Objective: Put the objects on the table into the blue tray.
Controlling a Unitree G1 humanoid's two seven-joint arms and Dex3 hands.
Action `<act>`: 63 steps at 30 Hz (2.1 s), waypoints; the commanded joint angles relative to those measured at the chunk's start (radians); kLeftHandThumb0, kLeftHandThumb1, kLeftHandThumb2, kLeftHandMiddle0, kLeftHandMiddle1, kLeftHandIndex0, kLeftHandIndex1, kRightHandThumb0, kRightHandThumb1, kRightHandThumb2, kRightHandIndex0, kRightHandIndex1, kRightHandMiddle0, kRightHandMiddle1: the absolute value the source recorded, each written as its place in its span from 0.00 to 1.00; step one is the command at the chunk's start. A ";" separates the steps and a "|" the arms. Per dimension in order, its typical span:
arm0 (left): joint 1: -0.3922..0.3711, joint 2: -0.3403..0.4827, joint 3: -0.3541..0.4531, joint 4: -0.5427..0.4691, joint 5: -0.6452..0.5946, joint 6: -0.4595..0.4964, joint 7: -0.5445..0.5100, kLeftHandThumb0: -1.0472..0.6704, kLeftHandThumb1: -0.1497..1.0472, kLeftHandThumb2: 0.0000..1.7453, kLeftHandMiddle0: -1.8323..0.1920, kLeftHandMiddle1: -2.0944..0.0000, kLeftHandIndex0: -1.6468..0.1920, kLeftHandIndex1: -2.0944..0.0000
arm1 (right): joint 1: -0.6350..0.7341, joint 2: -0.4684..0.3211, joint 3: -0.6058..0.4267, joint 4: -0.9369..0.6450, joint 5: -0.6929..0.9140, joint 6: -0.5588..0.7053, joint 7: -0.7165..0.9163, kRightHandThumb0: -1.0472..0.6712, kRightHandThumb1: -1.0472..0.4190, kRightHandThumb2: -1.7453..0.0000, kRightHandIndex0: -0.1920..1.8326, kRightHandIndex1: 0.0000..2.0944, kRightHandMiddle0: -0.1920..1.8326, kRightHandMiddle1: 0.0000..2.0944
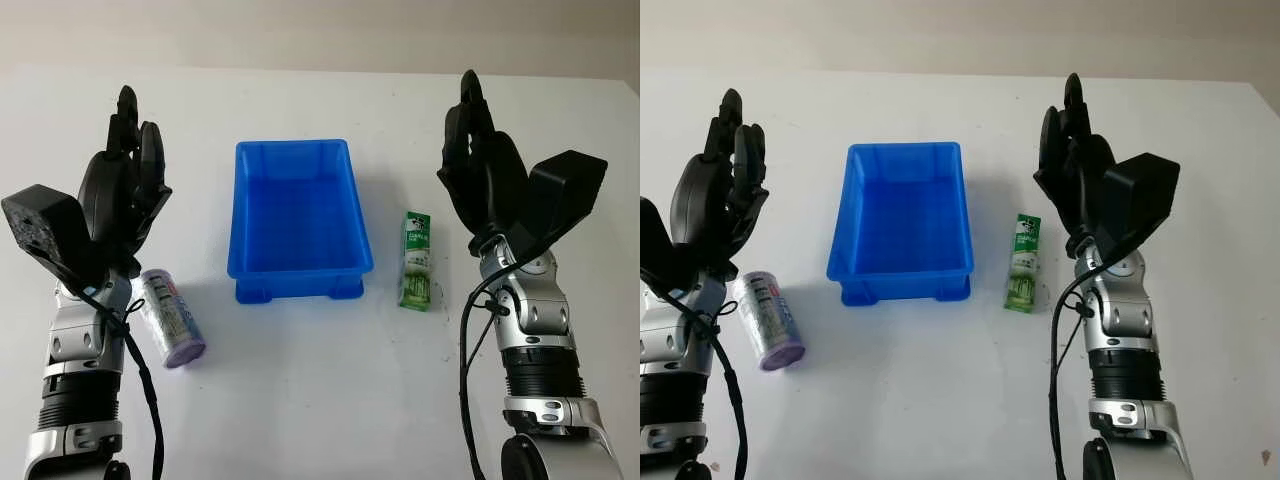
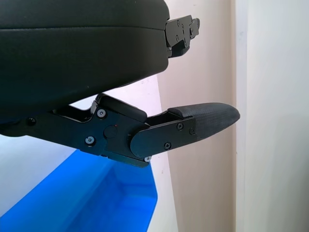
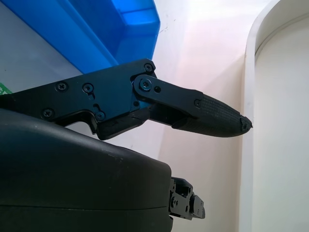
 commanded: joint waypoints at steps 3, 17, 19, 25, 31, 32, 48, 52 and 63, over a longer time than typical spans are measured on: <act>0.027 0.001 0.004 -0.038 -0.003 0.010 0.002 0.18 1.00 0.37 0.98 0.97 0.98 0.97 | 0.018 -0.001 0.003 -0.031 0.004 0.005 0.011 0.17 0.00 0.58 0.00 0.00 0.00 0.00; -0.001 0.010 0.000 -0.005 0.005 0.018 -0.002 0.18 1.00 0.37 1.00 0.98 1.00 0.98 | -0.024 -0.046 -0.004 0.038 0.007 -0.030 0.112 0.17 0.00 0.61 0.00 0.00 0.00 0.00; 0.002 0.009 -0.002 -0.006 0.003 0.014 -0.006 0.17 1.00 0.37 1.00 0.98 1.00 0.98 | -0.030 -0.086 0.000 0.040 -0.013 -0.047 0.139 0.17 0.00 0.65 0.00 0.00 0.00 0.00; 0.012 0.012 0.004 -0.016 -0.006 0.015 -0.019 0.17 1.00 0.38 1.00 0.98 1.00 0.99 | -0.066 -0.249 0.040 0.065 -0.115 -0.092 0.245 0.17 0.00 0.75 0.00 0.00 0.00 0.00; 0.011 0.016 0.007 -0.020 -0.007 0.018 -0.020 0.18 1.00 0.37 0.98 0.97 0.98 0.98 | -0.107 -0.384 0.077 0.067 -0.200 -0.094 0.331 0.15 0.00 0.88 0.00 0.00 0.00 0.00; 0.008 0.017 0.007 -0.016 -0.008 0.016 -0.023 0.18 1.00 0.37 0.98 0.97 0.97 0.98 | -0.113 -0.401 0.082 0.071 -0.203 -0.103 0.354 0.15 0.00 0.92 0.00 0.00 0.00 0.00; -0.016 0.026 0.002 0.028 0.003 0.006 -0.035 0.18 1.00 0.37 0.99 0.98 0.98 0.98 | -0.177 -0.679 0.326 0.093 -0.681 -0.569 0.359 0.34 0.19 0.98 0.05 0.03 0.08 0.04; -0.018 0.026 0.006 0.037 0.001 -0.002 -0.037 0.18 1.00 0.36 0.98 0.97 0.98 0.98 | -0.219 -0.728 0.381 0.157 -0.827 -0.750 0.258 0.35 0.20 0.98 0.07 0.04 0.11 0.05; -0.013 0.031 0.003 0.033 0.008 0.004 -0.039 0.18 1.00 0.37 0.98 0.98 0.98 0.98 | -0.282 -0.749 0.449 0.286 -0.919 -1.003 0.167 0.40 0.22 0.97 0.14 0.05 0.16 0.04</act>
